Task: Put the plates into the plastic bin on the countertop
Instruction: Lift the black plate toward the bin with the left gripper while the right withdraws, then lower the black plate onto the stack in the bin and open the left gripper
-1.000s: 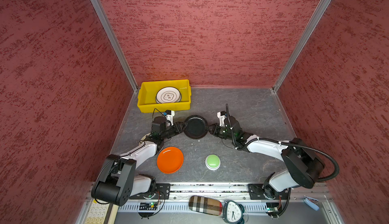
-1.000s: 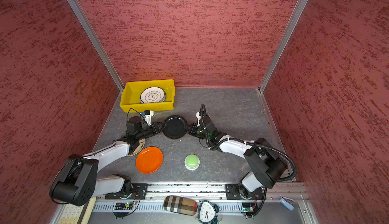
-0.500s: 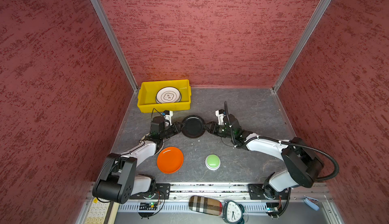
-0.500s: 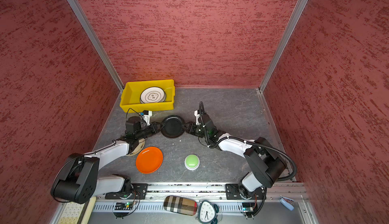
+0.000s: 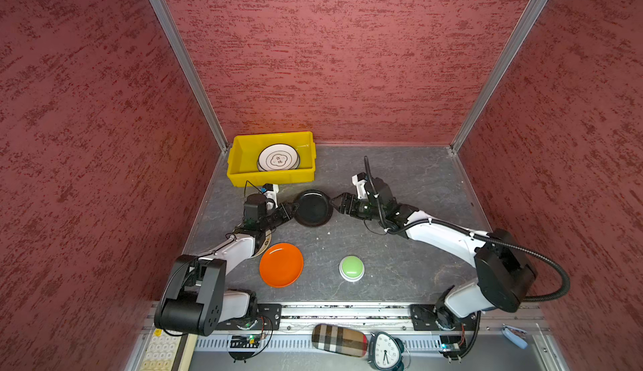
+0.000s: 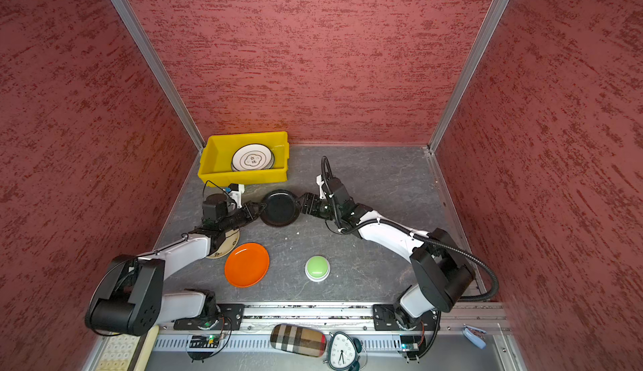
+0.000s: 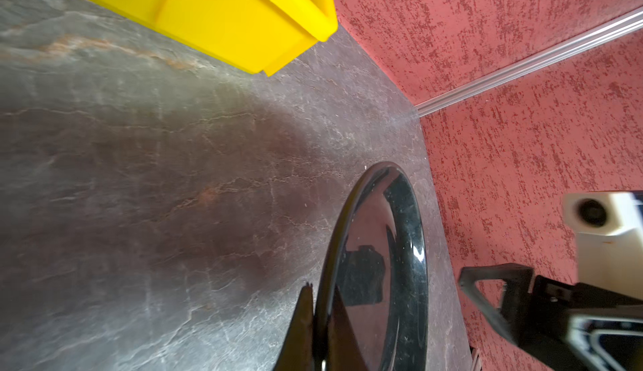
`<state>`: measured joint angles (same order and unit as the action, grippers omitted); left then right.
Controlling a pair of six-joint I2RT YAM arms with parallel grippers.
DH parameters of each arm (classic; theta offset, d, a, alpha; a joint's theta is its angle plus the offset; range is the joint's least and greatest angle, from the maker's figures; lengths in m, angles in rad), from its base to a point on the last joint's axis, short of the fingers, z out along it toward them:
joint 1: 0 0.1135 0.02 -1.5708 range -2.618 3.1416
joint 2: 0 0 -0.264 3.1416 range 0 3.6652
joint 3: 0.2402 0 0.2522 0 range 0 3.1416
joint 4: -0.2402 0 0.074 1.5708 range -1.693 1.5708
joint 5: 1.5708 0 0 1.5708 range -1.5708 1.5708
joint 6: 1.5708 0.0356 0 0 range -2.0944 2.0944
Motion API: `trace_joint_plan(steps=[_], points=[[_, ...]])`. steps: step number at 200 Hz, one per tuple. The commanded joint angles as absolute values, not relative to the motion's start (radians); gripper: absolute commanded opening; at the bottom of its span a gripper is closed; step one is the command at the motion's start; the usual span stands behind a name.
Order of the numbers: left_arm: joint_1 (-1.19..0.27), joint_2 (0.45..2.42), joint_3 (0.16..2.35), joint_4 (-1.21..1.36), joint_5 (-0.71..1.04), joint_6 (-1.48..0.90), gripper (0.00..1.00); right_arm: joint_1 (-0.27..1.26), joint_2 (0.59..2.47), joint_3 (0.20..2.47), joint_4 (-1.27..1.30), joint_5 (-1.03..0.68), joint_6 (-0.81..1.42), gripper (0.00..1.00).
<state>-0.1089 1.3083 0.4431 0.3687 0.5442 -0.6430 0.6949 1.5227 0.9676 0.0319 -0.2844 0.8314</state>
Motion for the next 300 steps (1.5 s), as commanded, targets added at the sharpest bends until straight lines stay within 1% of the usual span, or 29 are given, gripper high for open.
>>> trace_joint_plan(steps=[1,36,46,70,89,119,140,164,226,240,265,300], points=[[-0.086,1.287,0.424,0.435,0.578,-0.667,0.00,0.699,1.508,0.973,-0.031,-0.260,0.808,0.79],[-0.063,1.259,0.417,0.440,0.596,-0.704,0.00,0.699,1.459,0.896,0.001,-0.190,0.828,0.79],[-0.064,1.236,0.418,0.427,0.580,-0.706,0.00,0.699,1.417,0.882,0.007,-0.180,0.831,0.79],[-0.063,1.181,0.466,0.323,0.462,-0.731,0.00,0.699,1.369,0.869,-0.001,-0.161,0.824,0.79],[-0.059,1.146,0.533,0.252,0.382,-0.733,0.00,0.699,1.334,0.893,-0.062,-0.128,0.792,0.79],[-0.044,1.153,0.708,0.106,0.194,-0.670,0.00,0.699,1.279,0.914,-0.141,-0.065,0.745,0.81],[-0.009,1.231,0.858,0.038,0.145,-0.628,0.00,0.698,1.244,0.909,-0.158,-0.040,0.726,0.81],[0.036,1.377,1.017,-0.020,0.114,-0.614,0.00,0.698,1.206,0.897,-0.185,-0.001,0.712,0.82],[0.103,1.735,1.348,-0.094,0.119,-0.577,0.00,0.698,1.076,0.829,-0.226,0.098,0.678,0.85],[0.113,1.824,1.433,-0.124,0.145,-0.565,0.00,0.698,1.047,0.809,-0.225,0.117,0.675,0.88],[0.107,1.946,1.538,-0.142,0.148,-0.524,0.00,0.697,0.996,0.768,-0.224,0.167,0.677,0.91],[0.106,2.057,1.647,-0.194,0.143,-0.525,0.00,0.697,0.924,0.709,-0.214,0.182,0.691,0.91]])
